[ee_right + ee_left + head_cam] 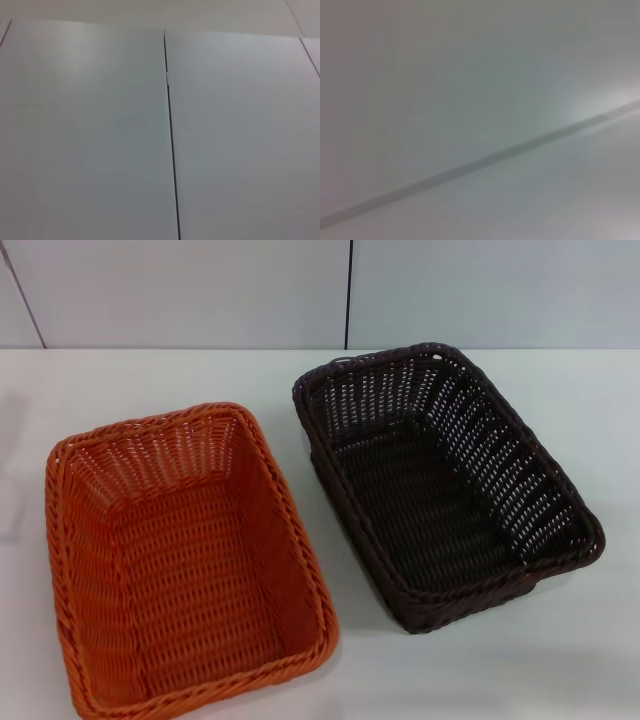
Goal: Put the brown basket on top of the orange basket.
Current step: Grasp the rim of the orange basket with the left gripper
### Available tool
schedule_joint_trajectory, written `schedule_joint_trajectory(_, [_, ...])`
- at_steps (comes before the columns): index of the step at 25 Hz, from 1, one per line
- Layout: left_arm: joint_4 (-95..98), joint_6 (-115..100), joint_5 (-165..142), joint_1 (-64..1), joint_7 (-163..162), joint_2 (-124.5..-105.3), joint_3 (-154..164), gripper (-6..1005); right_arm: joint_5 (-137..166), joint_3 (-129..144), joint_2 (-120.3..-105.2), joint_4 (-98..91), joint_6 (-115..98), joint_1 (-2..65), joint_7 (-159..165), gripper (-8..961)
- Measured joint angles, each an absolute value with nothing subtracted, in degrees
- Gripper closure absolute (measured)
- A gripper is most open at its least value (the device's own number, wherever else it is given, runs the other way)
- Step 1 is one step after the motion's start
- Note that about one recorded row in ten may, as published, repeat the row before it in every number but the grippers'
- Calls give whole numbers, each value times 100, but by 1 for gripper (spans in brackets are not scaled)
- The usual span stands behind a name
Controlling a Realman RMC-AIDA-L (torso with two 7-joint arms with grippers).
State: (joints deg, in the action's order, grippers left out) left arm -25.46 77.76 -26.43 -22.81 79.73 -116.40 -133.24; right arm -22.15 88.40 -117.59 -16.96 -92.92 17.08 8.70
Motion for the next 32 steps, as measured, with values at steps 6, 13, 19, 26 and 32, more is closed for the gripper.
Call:
schedule_joint_trajectory(6, [-3482, 8522, -3111, -2278, 8219, -11451, -12643, 142, -2215, 8826, -11742, -1599, -9292, 1733, 870, 306])
schedule_joint_trajectory(13, [-4652, 8498, -4730, -2273, 9269, -11420, -12682, 145, -2196, 8783, -11736, -1557, -9243, 1750, 870, 307])
schedule_joint_trajectory(19, [-5248, 8057, -5802, -2261, 10189, -11400, -12813, 147, -2183, 8783, -11739, -1555, -9236, 1808, 596, 307])
schedule_joint_trajectory(26, [-6291, 6974, -6887, -1975, 11681, -11810, -12824, 149, -2199, 8785, -11756, -1565, -9203, 1839, 415, 306])
schedule_joint_trajectory(32, [-6890, 5528, -7052, -1580, 12792, -11827, -12061, 152, -2208, 8774, -11746, -1568, -9032, 1864, 411, 306])
